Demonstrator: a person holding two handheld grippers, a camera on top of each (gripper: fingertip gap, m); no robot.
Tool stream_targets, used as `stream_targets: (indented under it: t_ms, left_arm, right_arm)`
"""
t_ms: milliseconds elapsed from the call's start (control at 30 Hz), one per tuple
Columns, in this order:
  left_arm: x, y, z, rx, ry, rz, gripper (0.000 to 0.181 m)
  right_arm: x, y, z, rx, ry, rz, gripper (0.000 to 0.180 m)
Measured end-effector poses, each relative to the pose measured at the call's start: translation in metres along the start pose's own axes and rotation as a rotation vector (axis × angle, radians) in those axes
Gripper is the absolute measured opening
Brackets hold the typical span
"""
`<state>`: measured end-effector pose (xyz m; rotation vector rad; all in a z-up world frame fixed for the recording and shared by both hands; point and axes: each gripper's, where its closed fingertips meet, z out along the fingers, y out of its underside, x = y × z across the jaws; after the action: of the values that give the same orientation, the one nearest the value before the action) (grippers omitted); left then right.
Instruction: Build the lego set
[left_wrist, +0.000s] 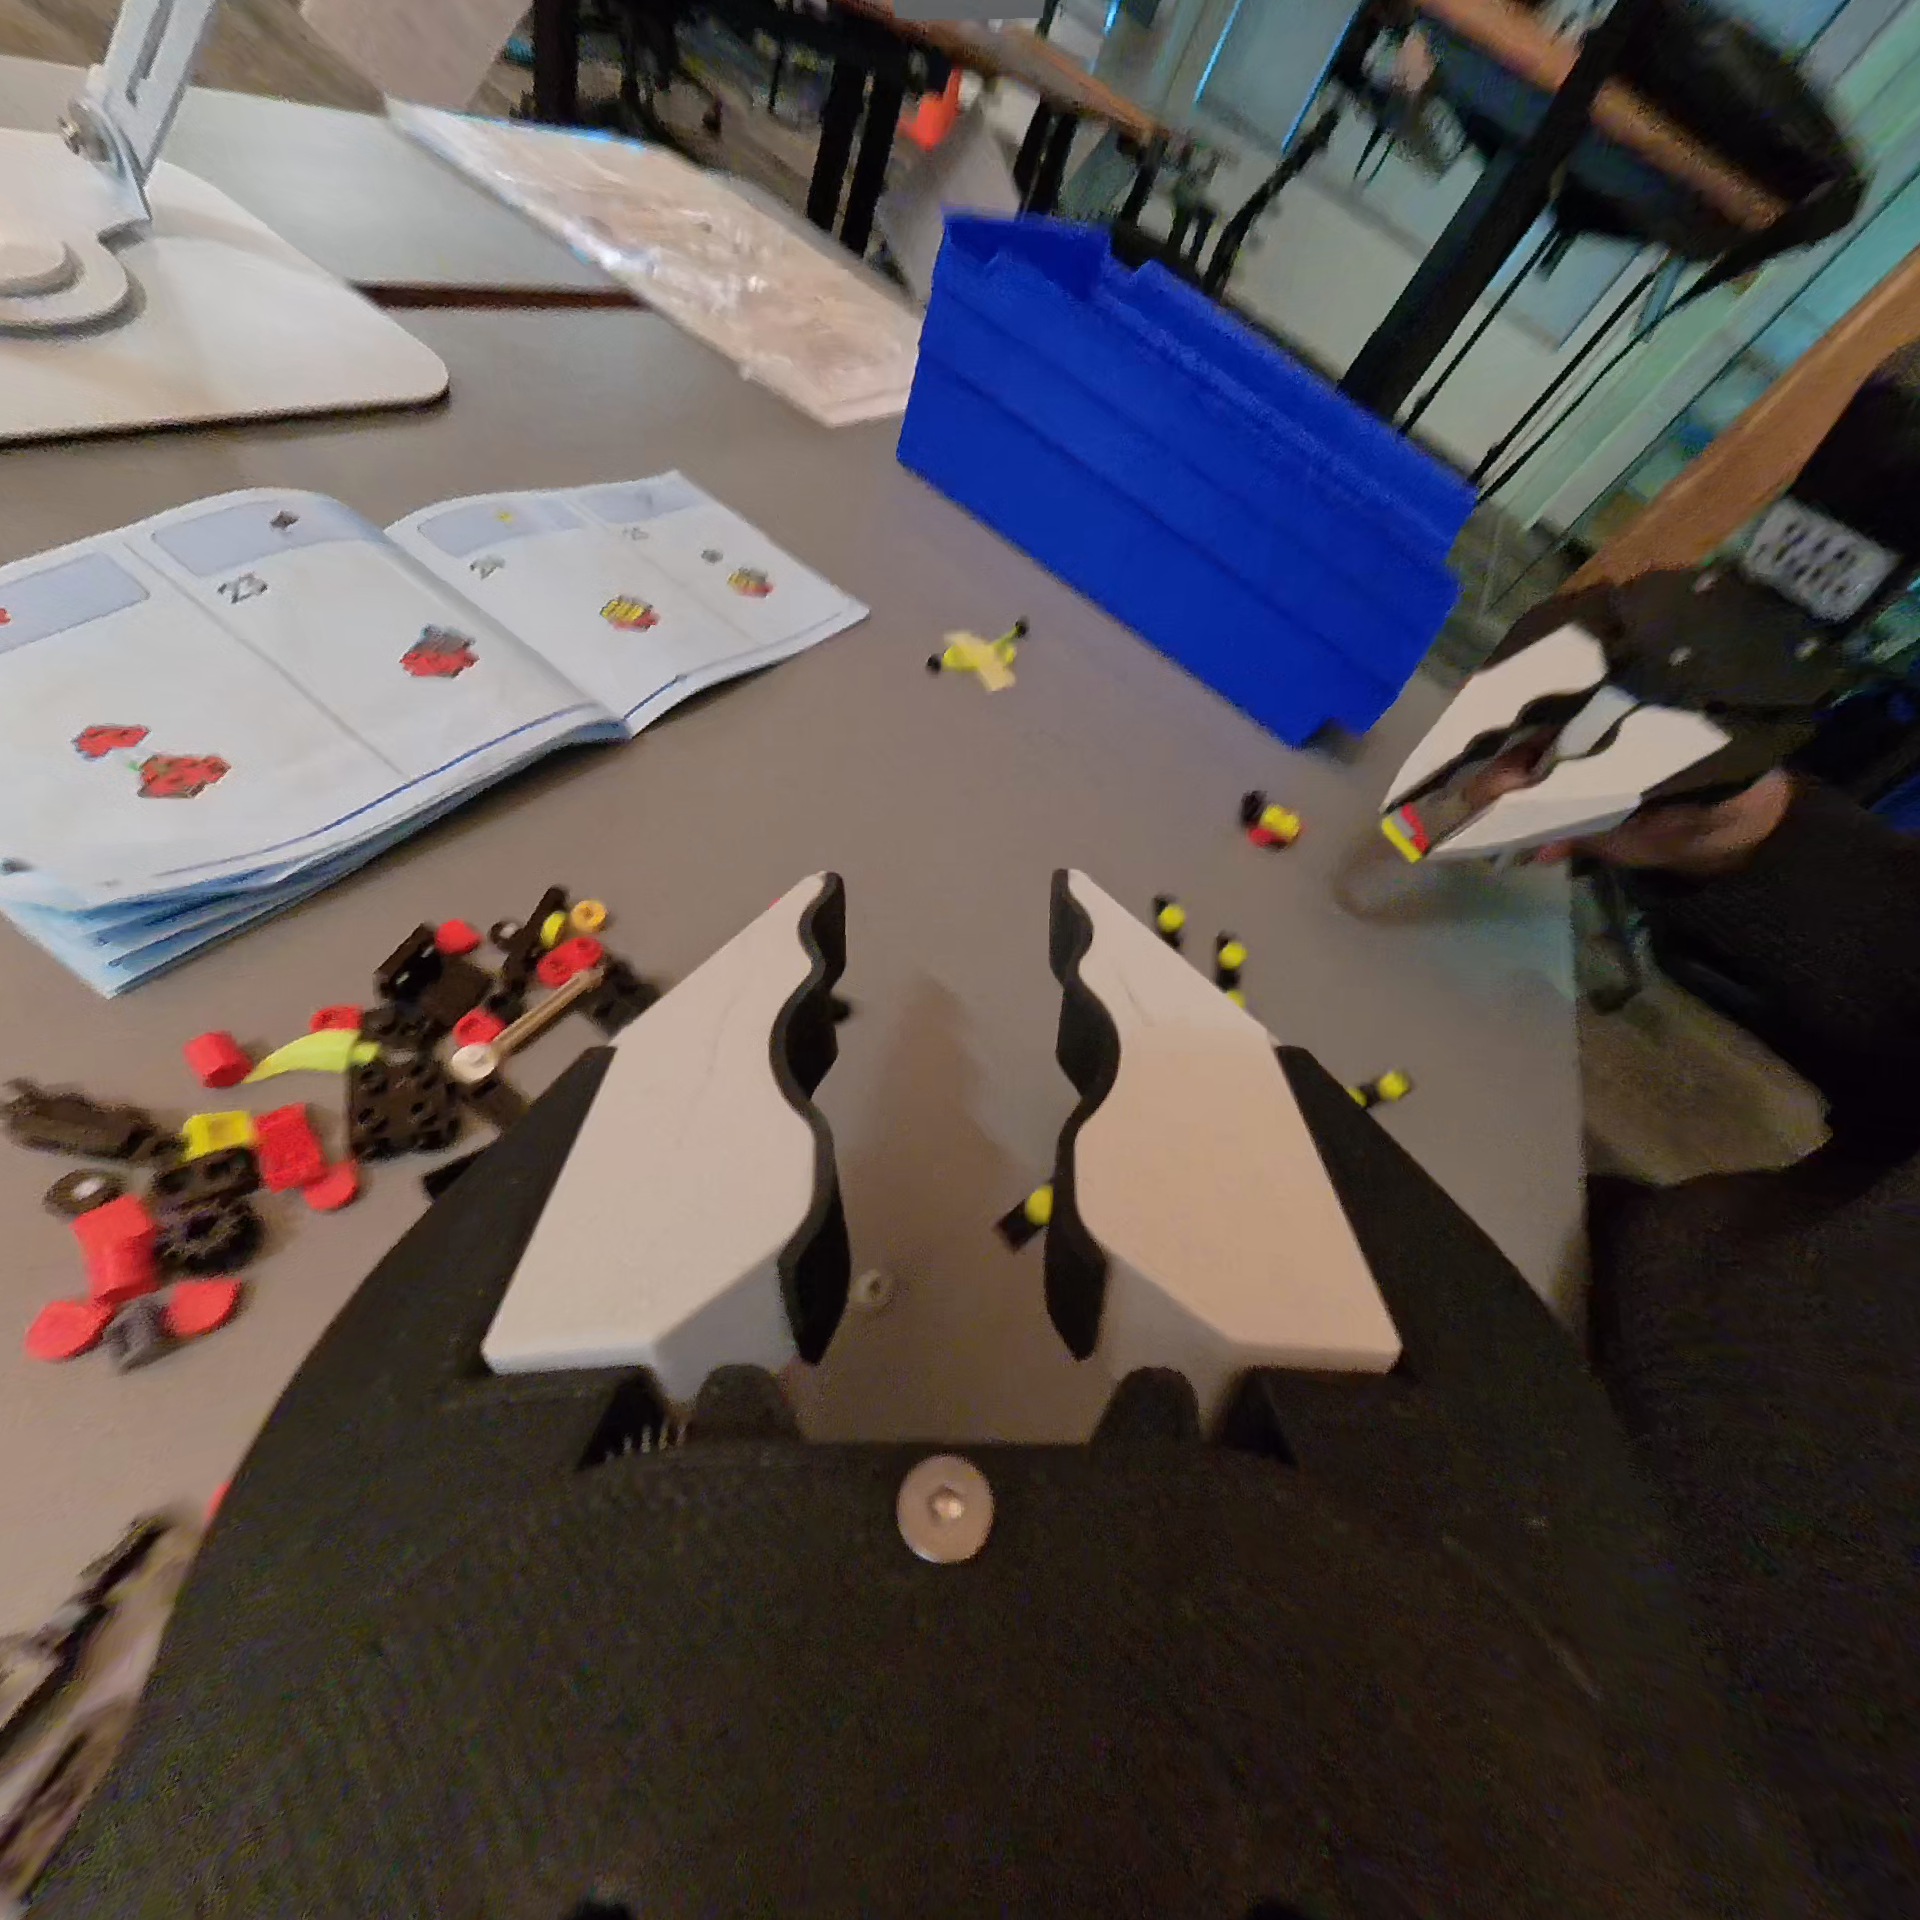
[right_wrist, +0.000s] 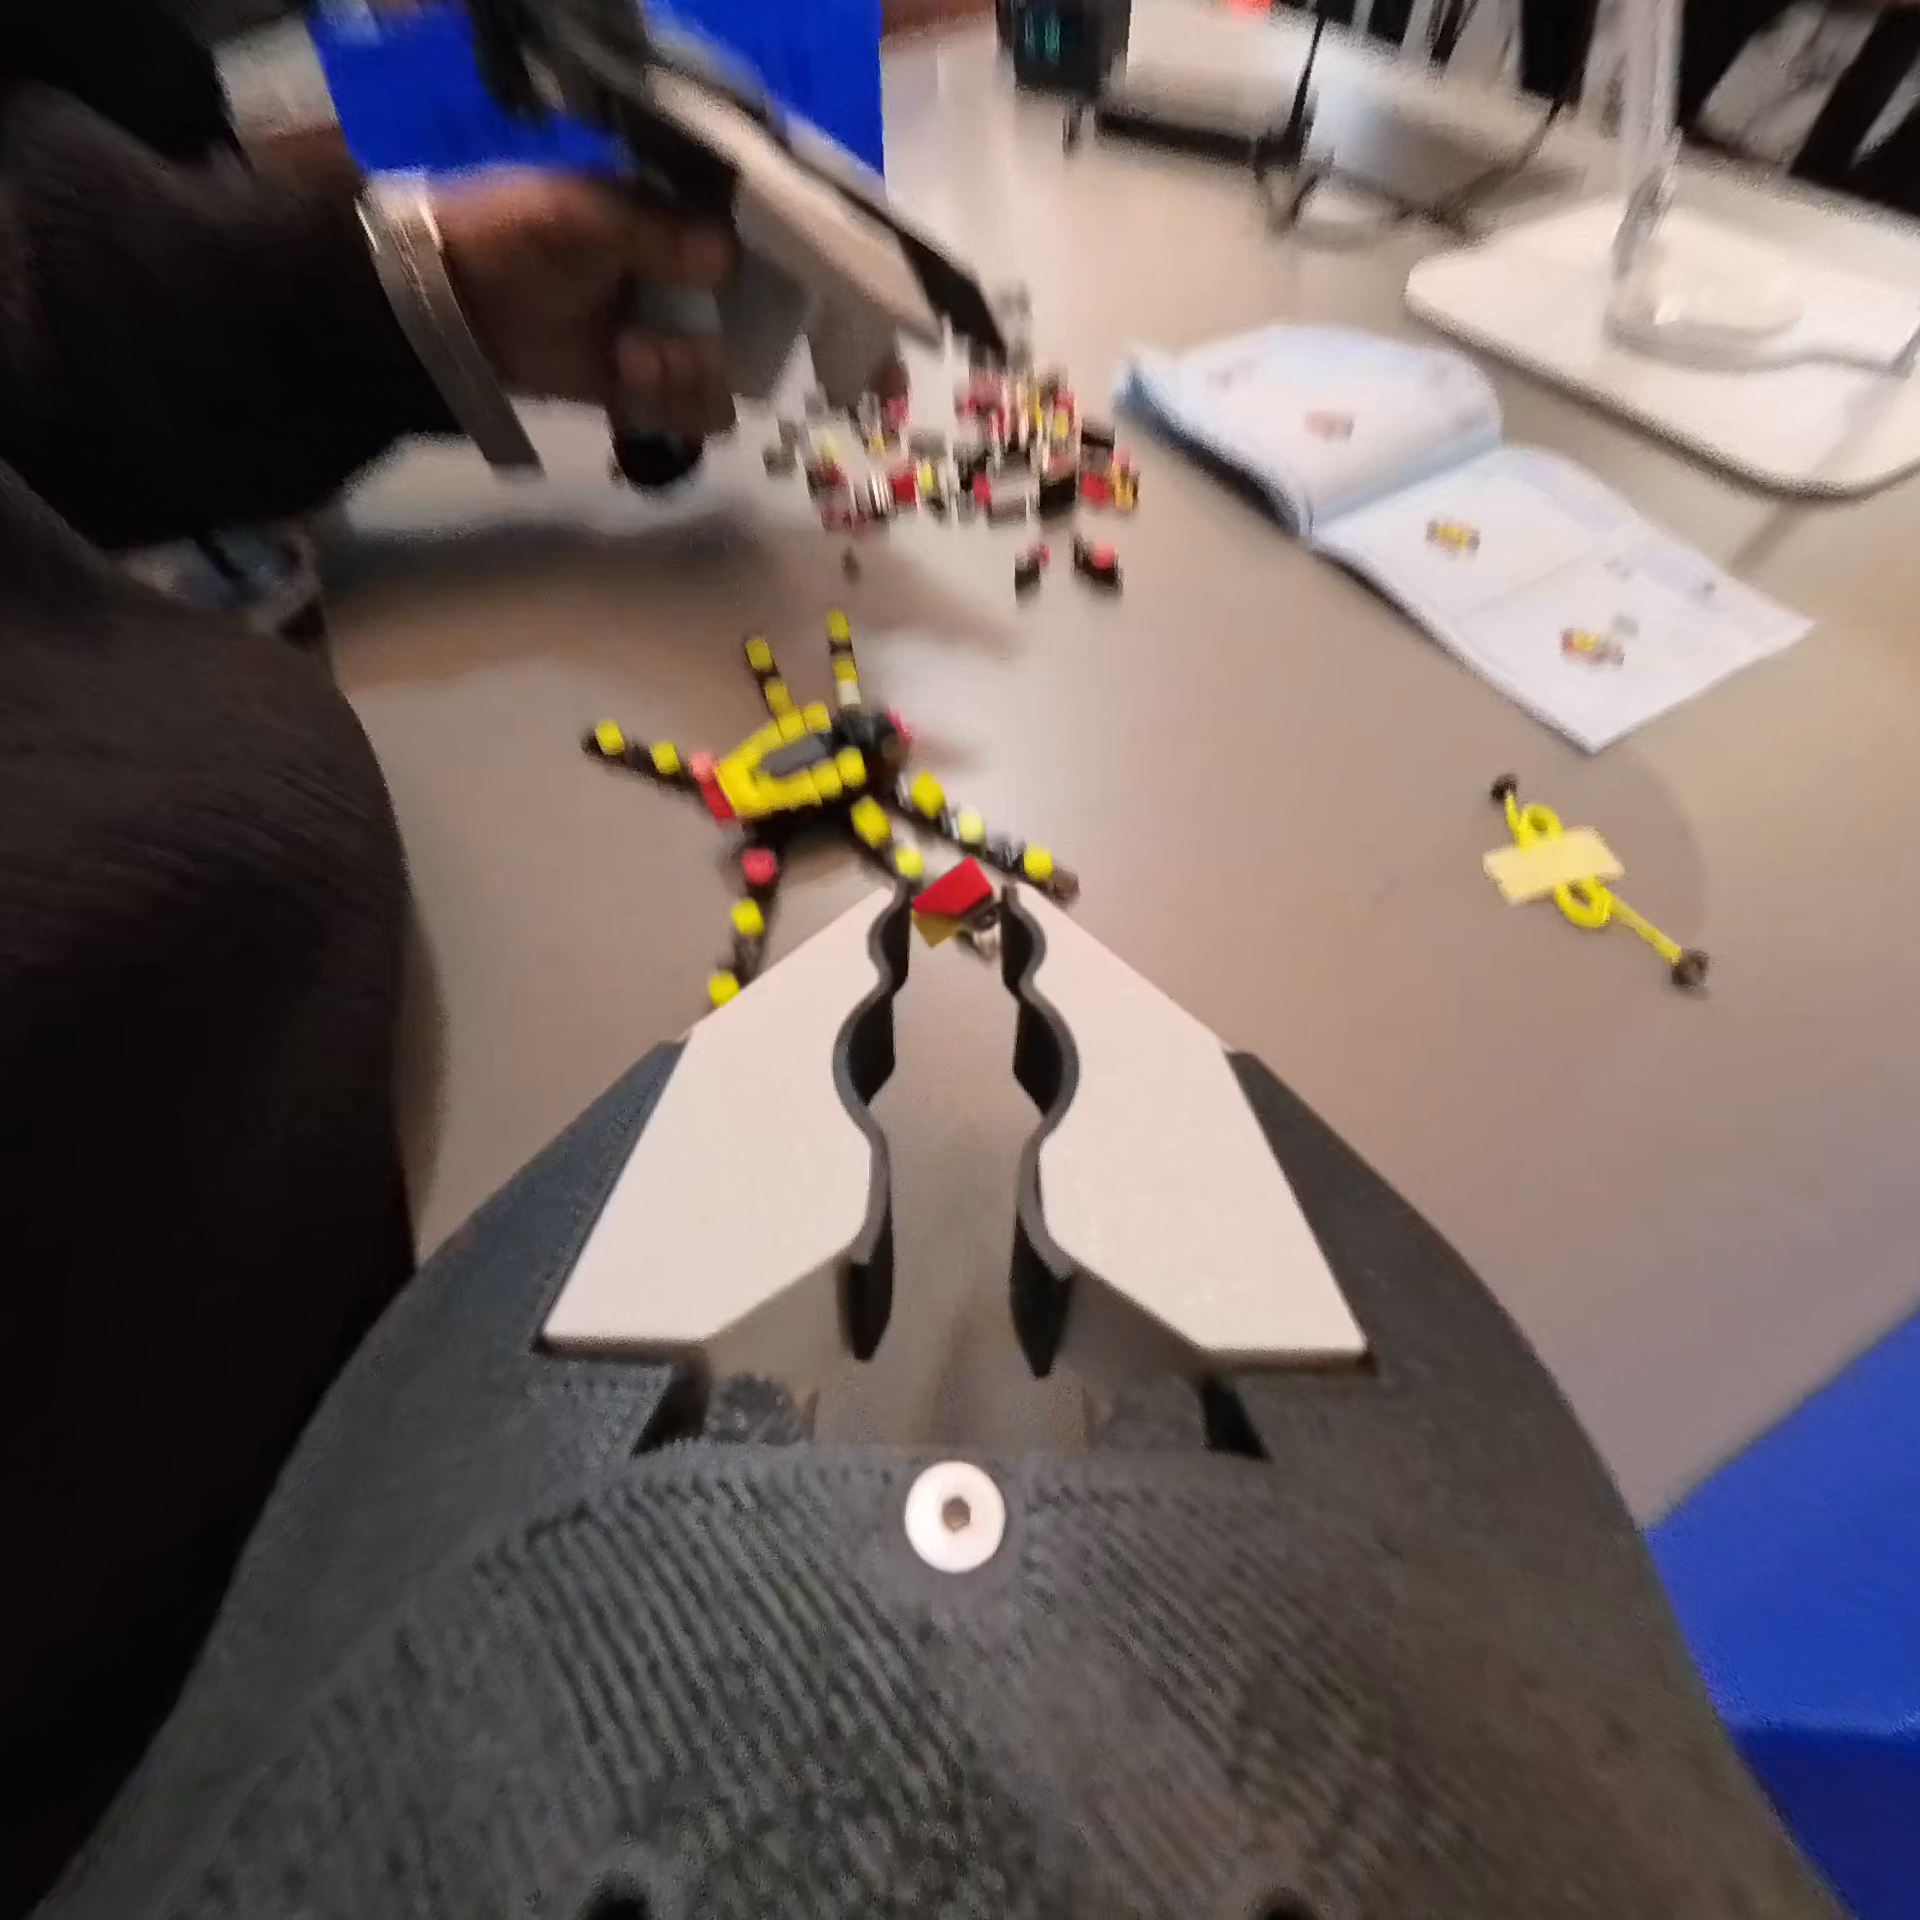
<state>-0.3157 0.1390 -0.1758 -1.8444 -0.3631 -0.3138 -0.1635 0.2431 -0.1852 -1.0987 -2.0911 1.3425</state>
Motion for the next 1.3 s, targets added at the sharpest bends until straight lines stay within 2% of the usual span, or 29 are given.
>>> stream_targets:
  t_ms: [100, 200, 433, 567, 767, 1100, 1300]
  left_arm:
    - [0.033, -0.03, 0.006, 0.155, 0.132, -0.138, 0.037]
    - [0.068, -0.044, 0.016, 0.23, 0.271, -0.277, 0.039]
    - [0.115, -0.035, 0.041, 0.174, 0.438, -0.477, 0.037]
    - [0.131, -0.033, 0.045, 0.164, 0.507, -0.53, 0.031]
    - [0.148, -0.032, 0.046, 0.165, 0.551, -0.51, 0.022]
    - [0.161, -0.015, 0.053, 0.062, 0.545, -0.429, 0.022]
    - [0.157, -0.01, 0.058, 0.044, 0.5, -0.421, 0.024]
  right_arm:
    - [-0.004, -0.044, -0.007, 0.206, -0.004, 0.038, 0.015]
    - [-0.006, -0.068, -0.012, 0.337, 0.004, 0.076, 0.015]
    - [-0.013, -0.084, -0.01, 0.439, -0.057, 0.17, 0.015]
    - [-0.016, -0.092, -0.013, 0.503, -0.112, 0.228, 0.015]
    - [-0.017, -0.088, -0.012, 0.473, -0.091, 0.187, 0.015]
    - [-0.017, -0.072, 0.0, 0.231, 0.279, -0.415, 0.015]
    - [-0.02, -0.066, 0.006, 0.192, 0.267, -0.443, 0.015]
